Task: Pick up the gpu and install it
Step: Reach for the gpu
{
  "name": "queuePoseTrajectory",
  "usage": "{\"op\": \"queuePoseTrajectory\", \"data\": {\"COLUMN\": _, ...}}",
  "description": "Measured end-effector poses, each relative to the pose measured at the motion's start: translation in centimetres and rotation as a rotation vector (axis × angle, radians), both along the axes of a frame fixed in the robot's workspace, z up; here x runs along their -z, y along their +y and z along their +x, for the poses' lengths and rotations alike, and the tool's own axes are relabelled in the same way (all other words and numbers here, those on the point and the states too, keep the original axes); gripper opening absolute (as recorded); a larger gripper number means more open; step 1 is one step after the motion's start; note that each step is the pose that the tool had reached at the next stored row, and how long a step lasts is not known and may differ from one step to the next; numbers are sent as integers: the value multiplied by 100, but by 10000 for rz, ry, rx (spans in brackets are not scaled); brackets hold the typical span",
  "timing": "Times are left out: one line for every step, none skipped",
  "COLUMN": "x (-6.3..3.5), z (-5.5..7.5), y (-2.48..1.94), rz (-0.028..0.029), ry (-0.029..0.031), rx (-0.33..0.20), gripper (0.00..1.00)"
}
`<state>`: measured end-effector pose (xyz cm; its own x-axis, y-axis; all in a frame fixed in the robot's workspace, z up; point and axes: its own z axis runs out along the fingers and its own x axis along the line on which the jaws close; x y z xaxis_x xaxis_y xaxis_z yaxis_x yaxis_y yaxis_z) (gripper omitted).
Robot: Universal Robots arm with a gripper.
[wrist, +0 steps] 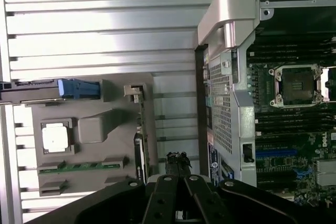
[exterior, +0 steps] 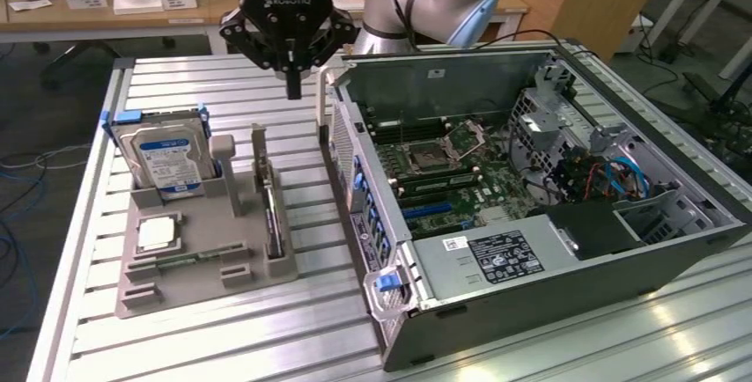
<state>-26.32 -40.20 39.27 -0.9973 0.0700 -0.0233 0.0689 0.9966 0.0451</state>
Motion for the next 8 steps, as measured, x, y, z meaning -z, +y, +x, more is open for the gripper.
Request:
{"op": "queuePoseTrajectory", "data": {"x": 0, "z": -19, "y": -1, "rz": -1, "ry": 0, "rx": -2, "gripper": 11}}
{"op": "queuePoseTrajectory", "data": {"x": 0, "z": -39, "y": -1, "rz": 0, "ry": 0, "rx": -5, "gripper": 11}}
{"op": "queuePoseTrajectory", "data": {"x": 0, "z": -57, "y": -3, "rz": -1, "ry": 0, "rx": -8, "gripper": 11}}
{"op": "queuePoseTrajectory", "data": {"x": 0, "z": -77, "y": -4, "rz": 0, "ry": 0, "rx": -11, "gripper": 11}}
{"op": "queuePoseTrajectory", "data": {"x": 0, "z": -95, "y": -5, "rz": 0, "ry": 0, "rx": -15, "gripper": 11}}
{"op": "queuePoseTrajectory", "data": {"x": 0, "z": -113, "y": -7, "rz": 0, "ry": 0, "rx": -19, "gripper": 11}}
{"op": "queuePoseTrajectory", "data": {"x": 0, "z": -130, "y": -11, "rz": -1, "ry": 0, "rx": -24, "gripper": 11}}
{"op": "queuePoseTrajectory", "data": {"x": 1, "z": -148, "y": -14, "rz": -1, "ry": 0, "rx": -28, "gripper": 11}}
